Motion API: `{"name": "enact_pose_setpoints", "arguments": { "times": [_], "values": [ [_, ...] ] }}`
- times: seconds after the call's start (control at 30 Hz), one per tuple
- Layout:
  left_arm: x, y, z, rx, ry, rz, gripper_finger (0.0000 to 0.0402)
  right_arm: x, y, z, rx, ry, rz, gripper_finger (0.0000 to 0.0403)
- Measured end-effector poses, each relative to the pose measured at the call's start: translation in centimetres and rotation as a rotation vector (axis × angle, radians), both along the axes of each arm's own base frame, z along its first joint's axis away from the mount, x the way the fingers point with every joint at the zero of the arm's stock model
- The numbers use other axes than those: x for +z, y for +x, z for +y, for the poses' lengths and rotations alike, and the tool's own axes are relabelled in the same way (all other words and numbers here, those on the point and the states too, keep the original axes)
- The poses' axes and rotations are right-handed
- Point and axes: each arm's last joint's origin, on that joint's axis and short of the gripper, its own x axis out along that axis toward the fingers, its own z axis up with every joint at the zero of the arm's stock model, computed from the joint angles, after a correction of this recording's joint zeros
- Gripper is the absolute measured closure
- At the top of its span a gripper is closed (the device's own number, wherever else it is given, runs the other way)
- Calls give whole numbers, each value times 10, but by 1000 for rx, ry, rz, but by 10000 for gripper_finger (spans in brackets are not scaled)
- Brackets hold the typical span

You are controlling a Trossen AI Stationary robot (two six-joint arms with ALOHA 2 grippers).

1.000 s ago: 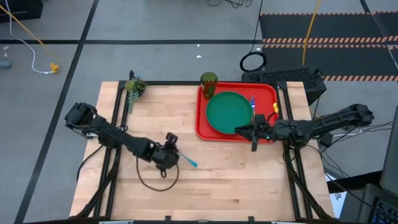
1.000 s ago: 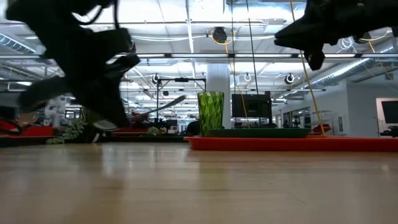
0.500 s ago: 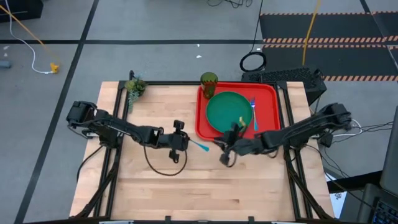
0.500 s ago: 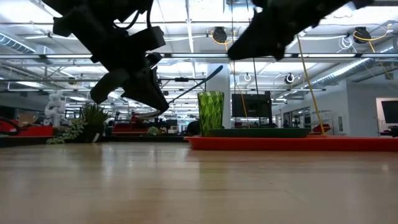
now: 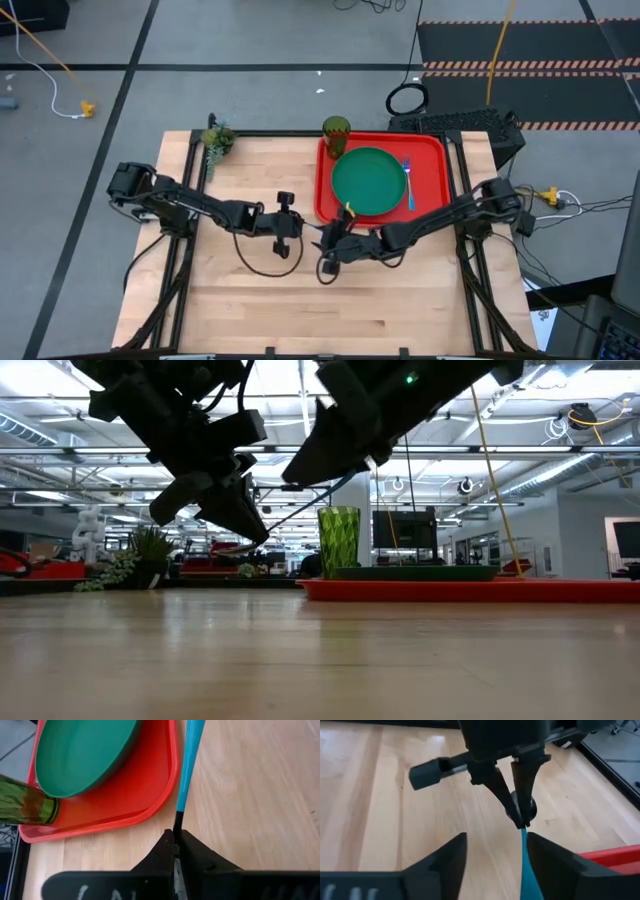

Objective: Pick and place plate/cup/fork/spoon on tray
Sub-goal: Put the blue spoon beside the fork on the red tray

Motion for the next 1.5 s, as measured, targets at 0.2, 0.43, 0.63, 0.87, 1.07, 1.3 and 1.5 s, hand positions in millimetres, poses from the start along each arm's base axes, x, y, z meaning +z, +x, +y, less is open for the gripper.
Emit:
{"name": "enact_pose_setpoints", "arguments": {
  "times": [0.2,0.43,0.63,0.87,1.07,1.3,1.5],
  "values": [
    [0,0,0,0,0,-4,379,-7,12,-4,10,-44,28,134],
    [0,0,0,3,5,-3,386,-7,16,-24,5,-122,63,106],
    [0,0,-1,16,3,-8,380,-14,13,-30,31,-54,133,109],
    [0,0,0,22,3,-8,386,-16,11,-31,36,-74,165,126],
    [0,0,0,21,4,-6,383,-15,10,-31,32,-81,175,159],
    [0,0,0,18,8,-4,383,-15,9,-31,29,-78,184,220],
    [0,0,0,17,8,-4,383,-16,8,-32,18,-66,197,267]
  ]
}}
